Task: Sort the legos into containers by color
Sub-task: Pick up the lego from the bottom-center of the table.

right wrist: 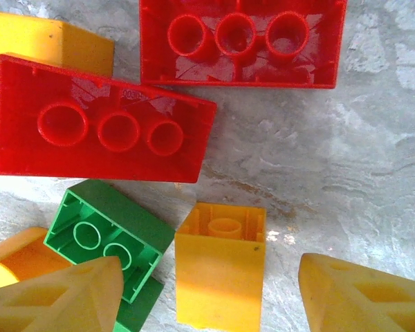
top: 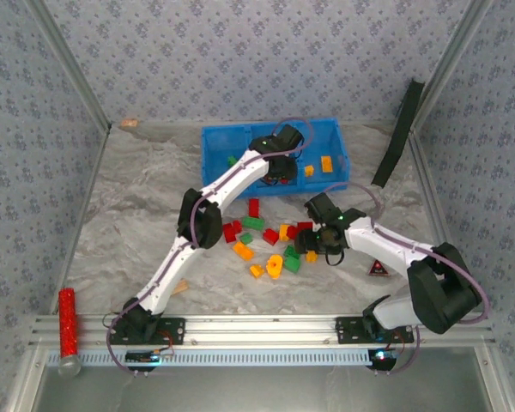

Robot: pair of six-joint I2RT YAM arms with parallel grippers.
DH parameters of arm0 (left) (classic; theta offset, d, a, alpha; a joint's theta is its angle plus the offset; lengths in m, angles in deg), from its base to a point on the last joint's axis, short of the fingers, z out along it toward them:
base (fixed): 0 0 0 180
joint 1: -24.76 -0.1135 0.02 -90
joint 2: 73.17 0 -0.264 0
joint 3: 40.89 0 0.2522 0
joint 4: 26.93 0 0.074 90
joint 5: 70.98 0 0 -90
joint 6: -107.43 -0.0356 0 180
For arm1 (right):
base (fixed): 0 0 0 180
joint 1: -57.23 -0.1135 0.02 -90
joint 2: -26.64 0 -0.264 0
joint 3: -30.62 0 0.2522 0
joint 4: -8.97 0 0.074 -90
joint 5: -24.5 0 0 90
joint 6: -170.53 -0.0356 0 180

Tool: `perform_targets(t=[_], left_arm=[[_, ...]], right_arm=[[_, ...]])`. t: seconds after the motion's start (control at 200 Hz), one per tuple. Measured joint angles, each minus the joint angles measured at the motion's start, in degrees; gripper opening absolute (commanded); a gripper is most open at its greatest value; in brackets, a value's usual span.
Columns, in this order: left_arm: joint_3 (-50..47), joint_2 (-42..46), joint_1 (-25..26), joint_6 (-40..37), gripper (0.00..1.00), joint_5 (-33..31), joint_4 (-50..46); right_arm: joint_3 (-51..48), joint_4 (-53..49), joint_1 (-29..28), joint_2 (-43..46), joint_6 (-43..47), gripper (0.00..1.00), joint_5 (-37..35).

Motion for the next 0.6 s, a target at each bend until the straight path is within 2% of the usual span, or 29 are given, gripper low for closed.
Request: perform_targets(t=[0.23, 0.4, 0.6], left_arm=[[0.0, -0.6, 0.0, 1.0, 0.22, 0.2, 0.0], [0.0, -0.7, 0.0, 1.0, 0.38, 1.0, 0.0], [0.0, -0.7, -0.2, 0.5, 0.45, 1.0, -0.4]], right_arm=[[-0.3, 0.7, -0.1, -2.4, -1.0, 0.51, -0.6], [-0.9, 1.1, -0.1, -3.2, -1.0, 0.39, -1.1], [-1.0, 1.1, -0.1, -2.6, -1.0, 0.31, -1.3]])
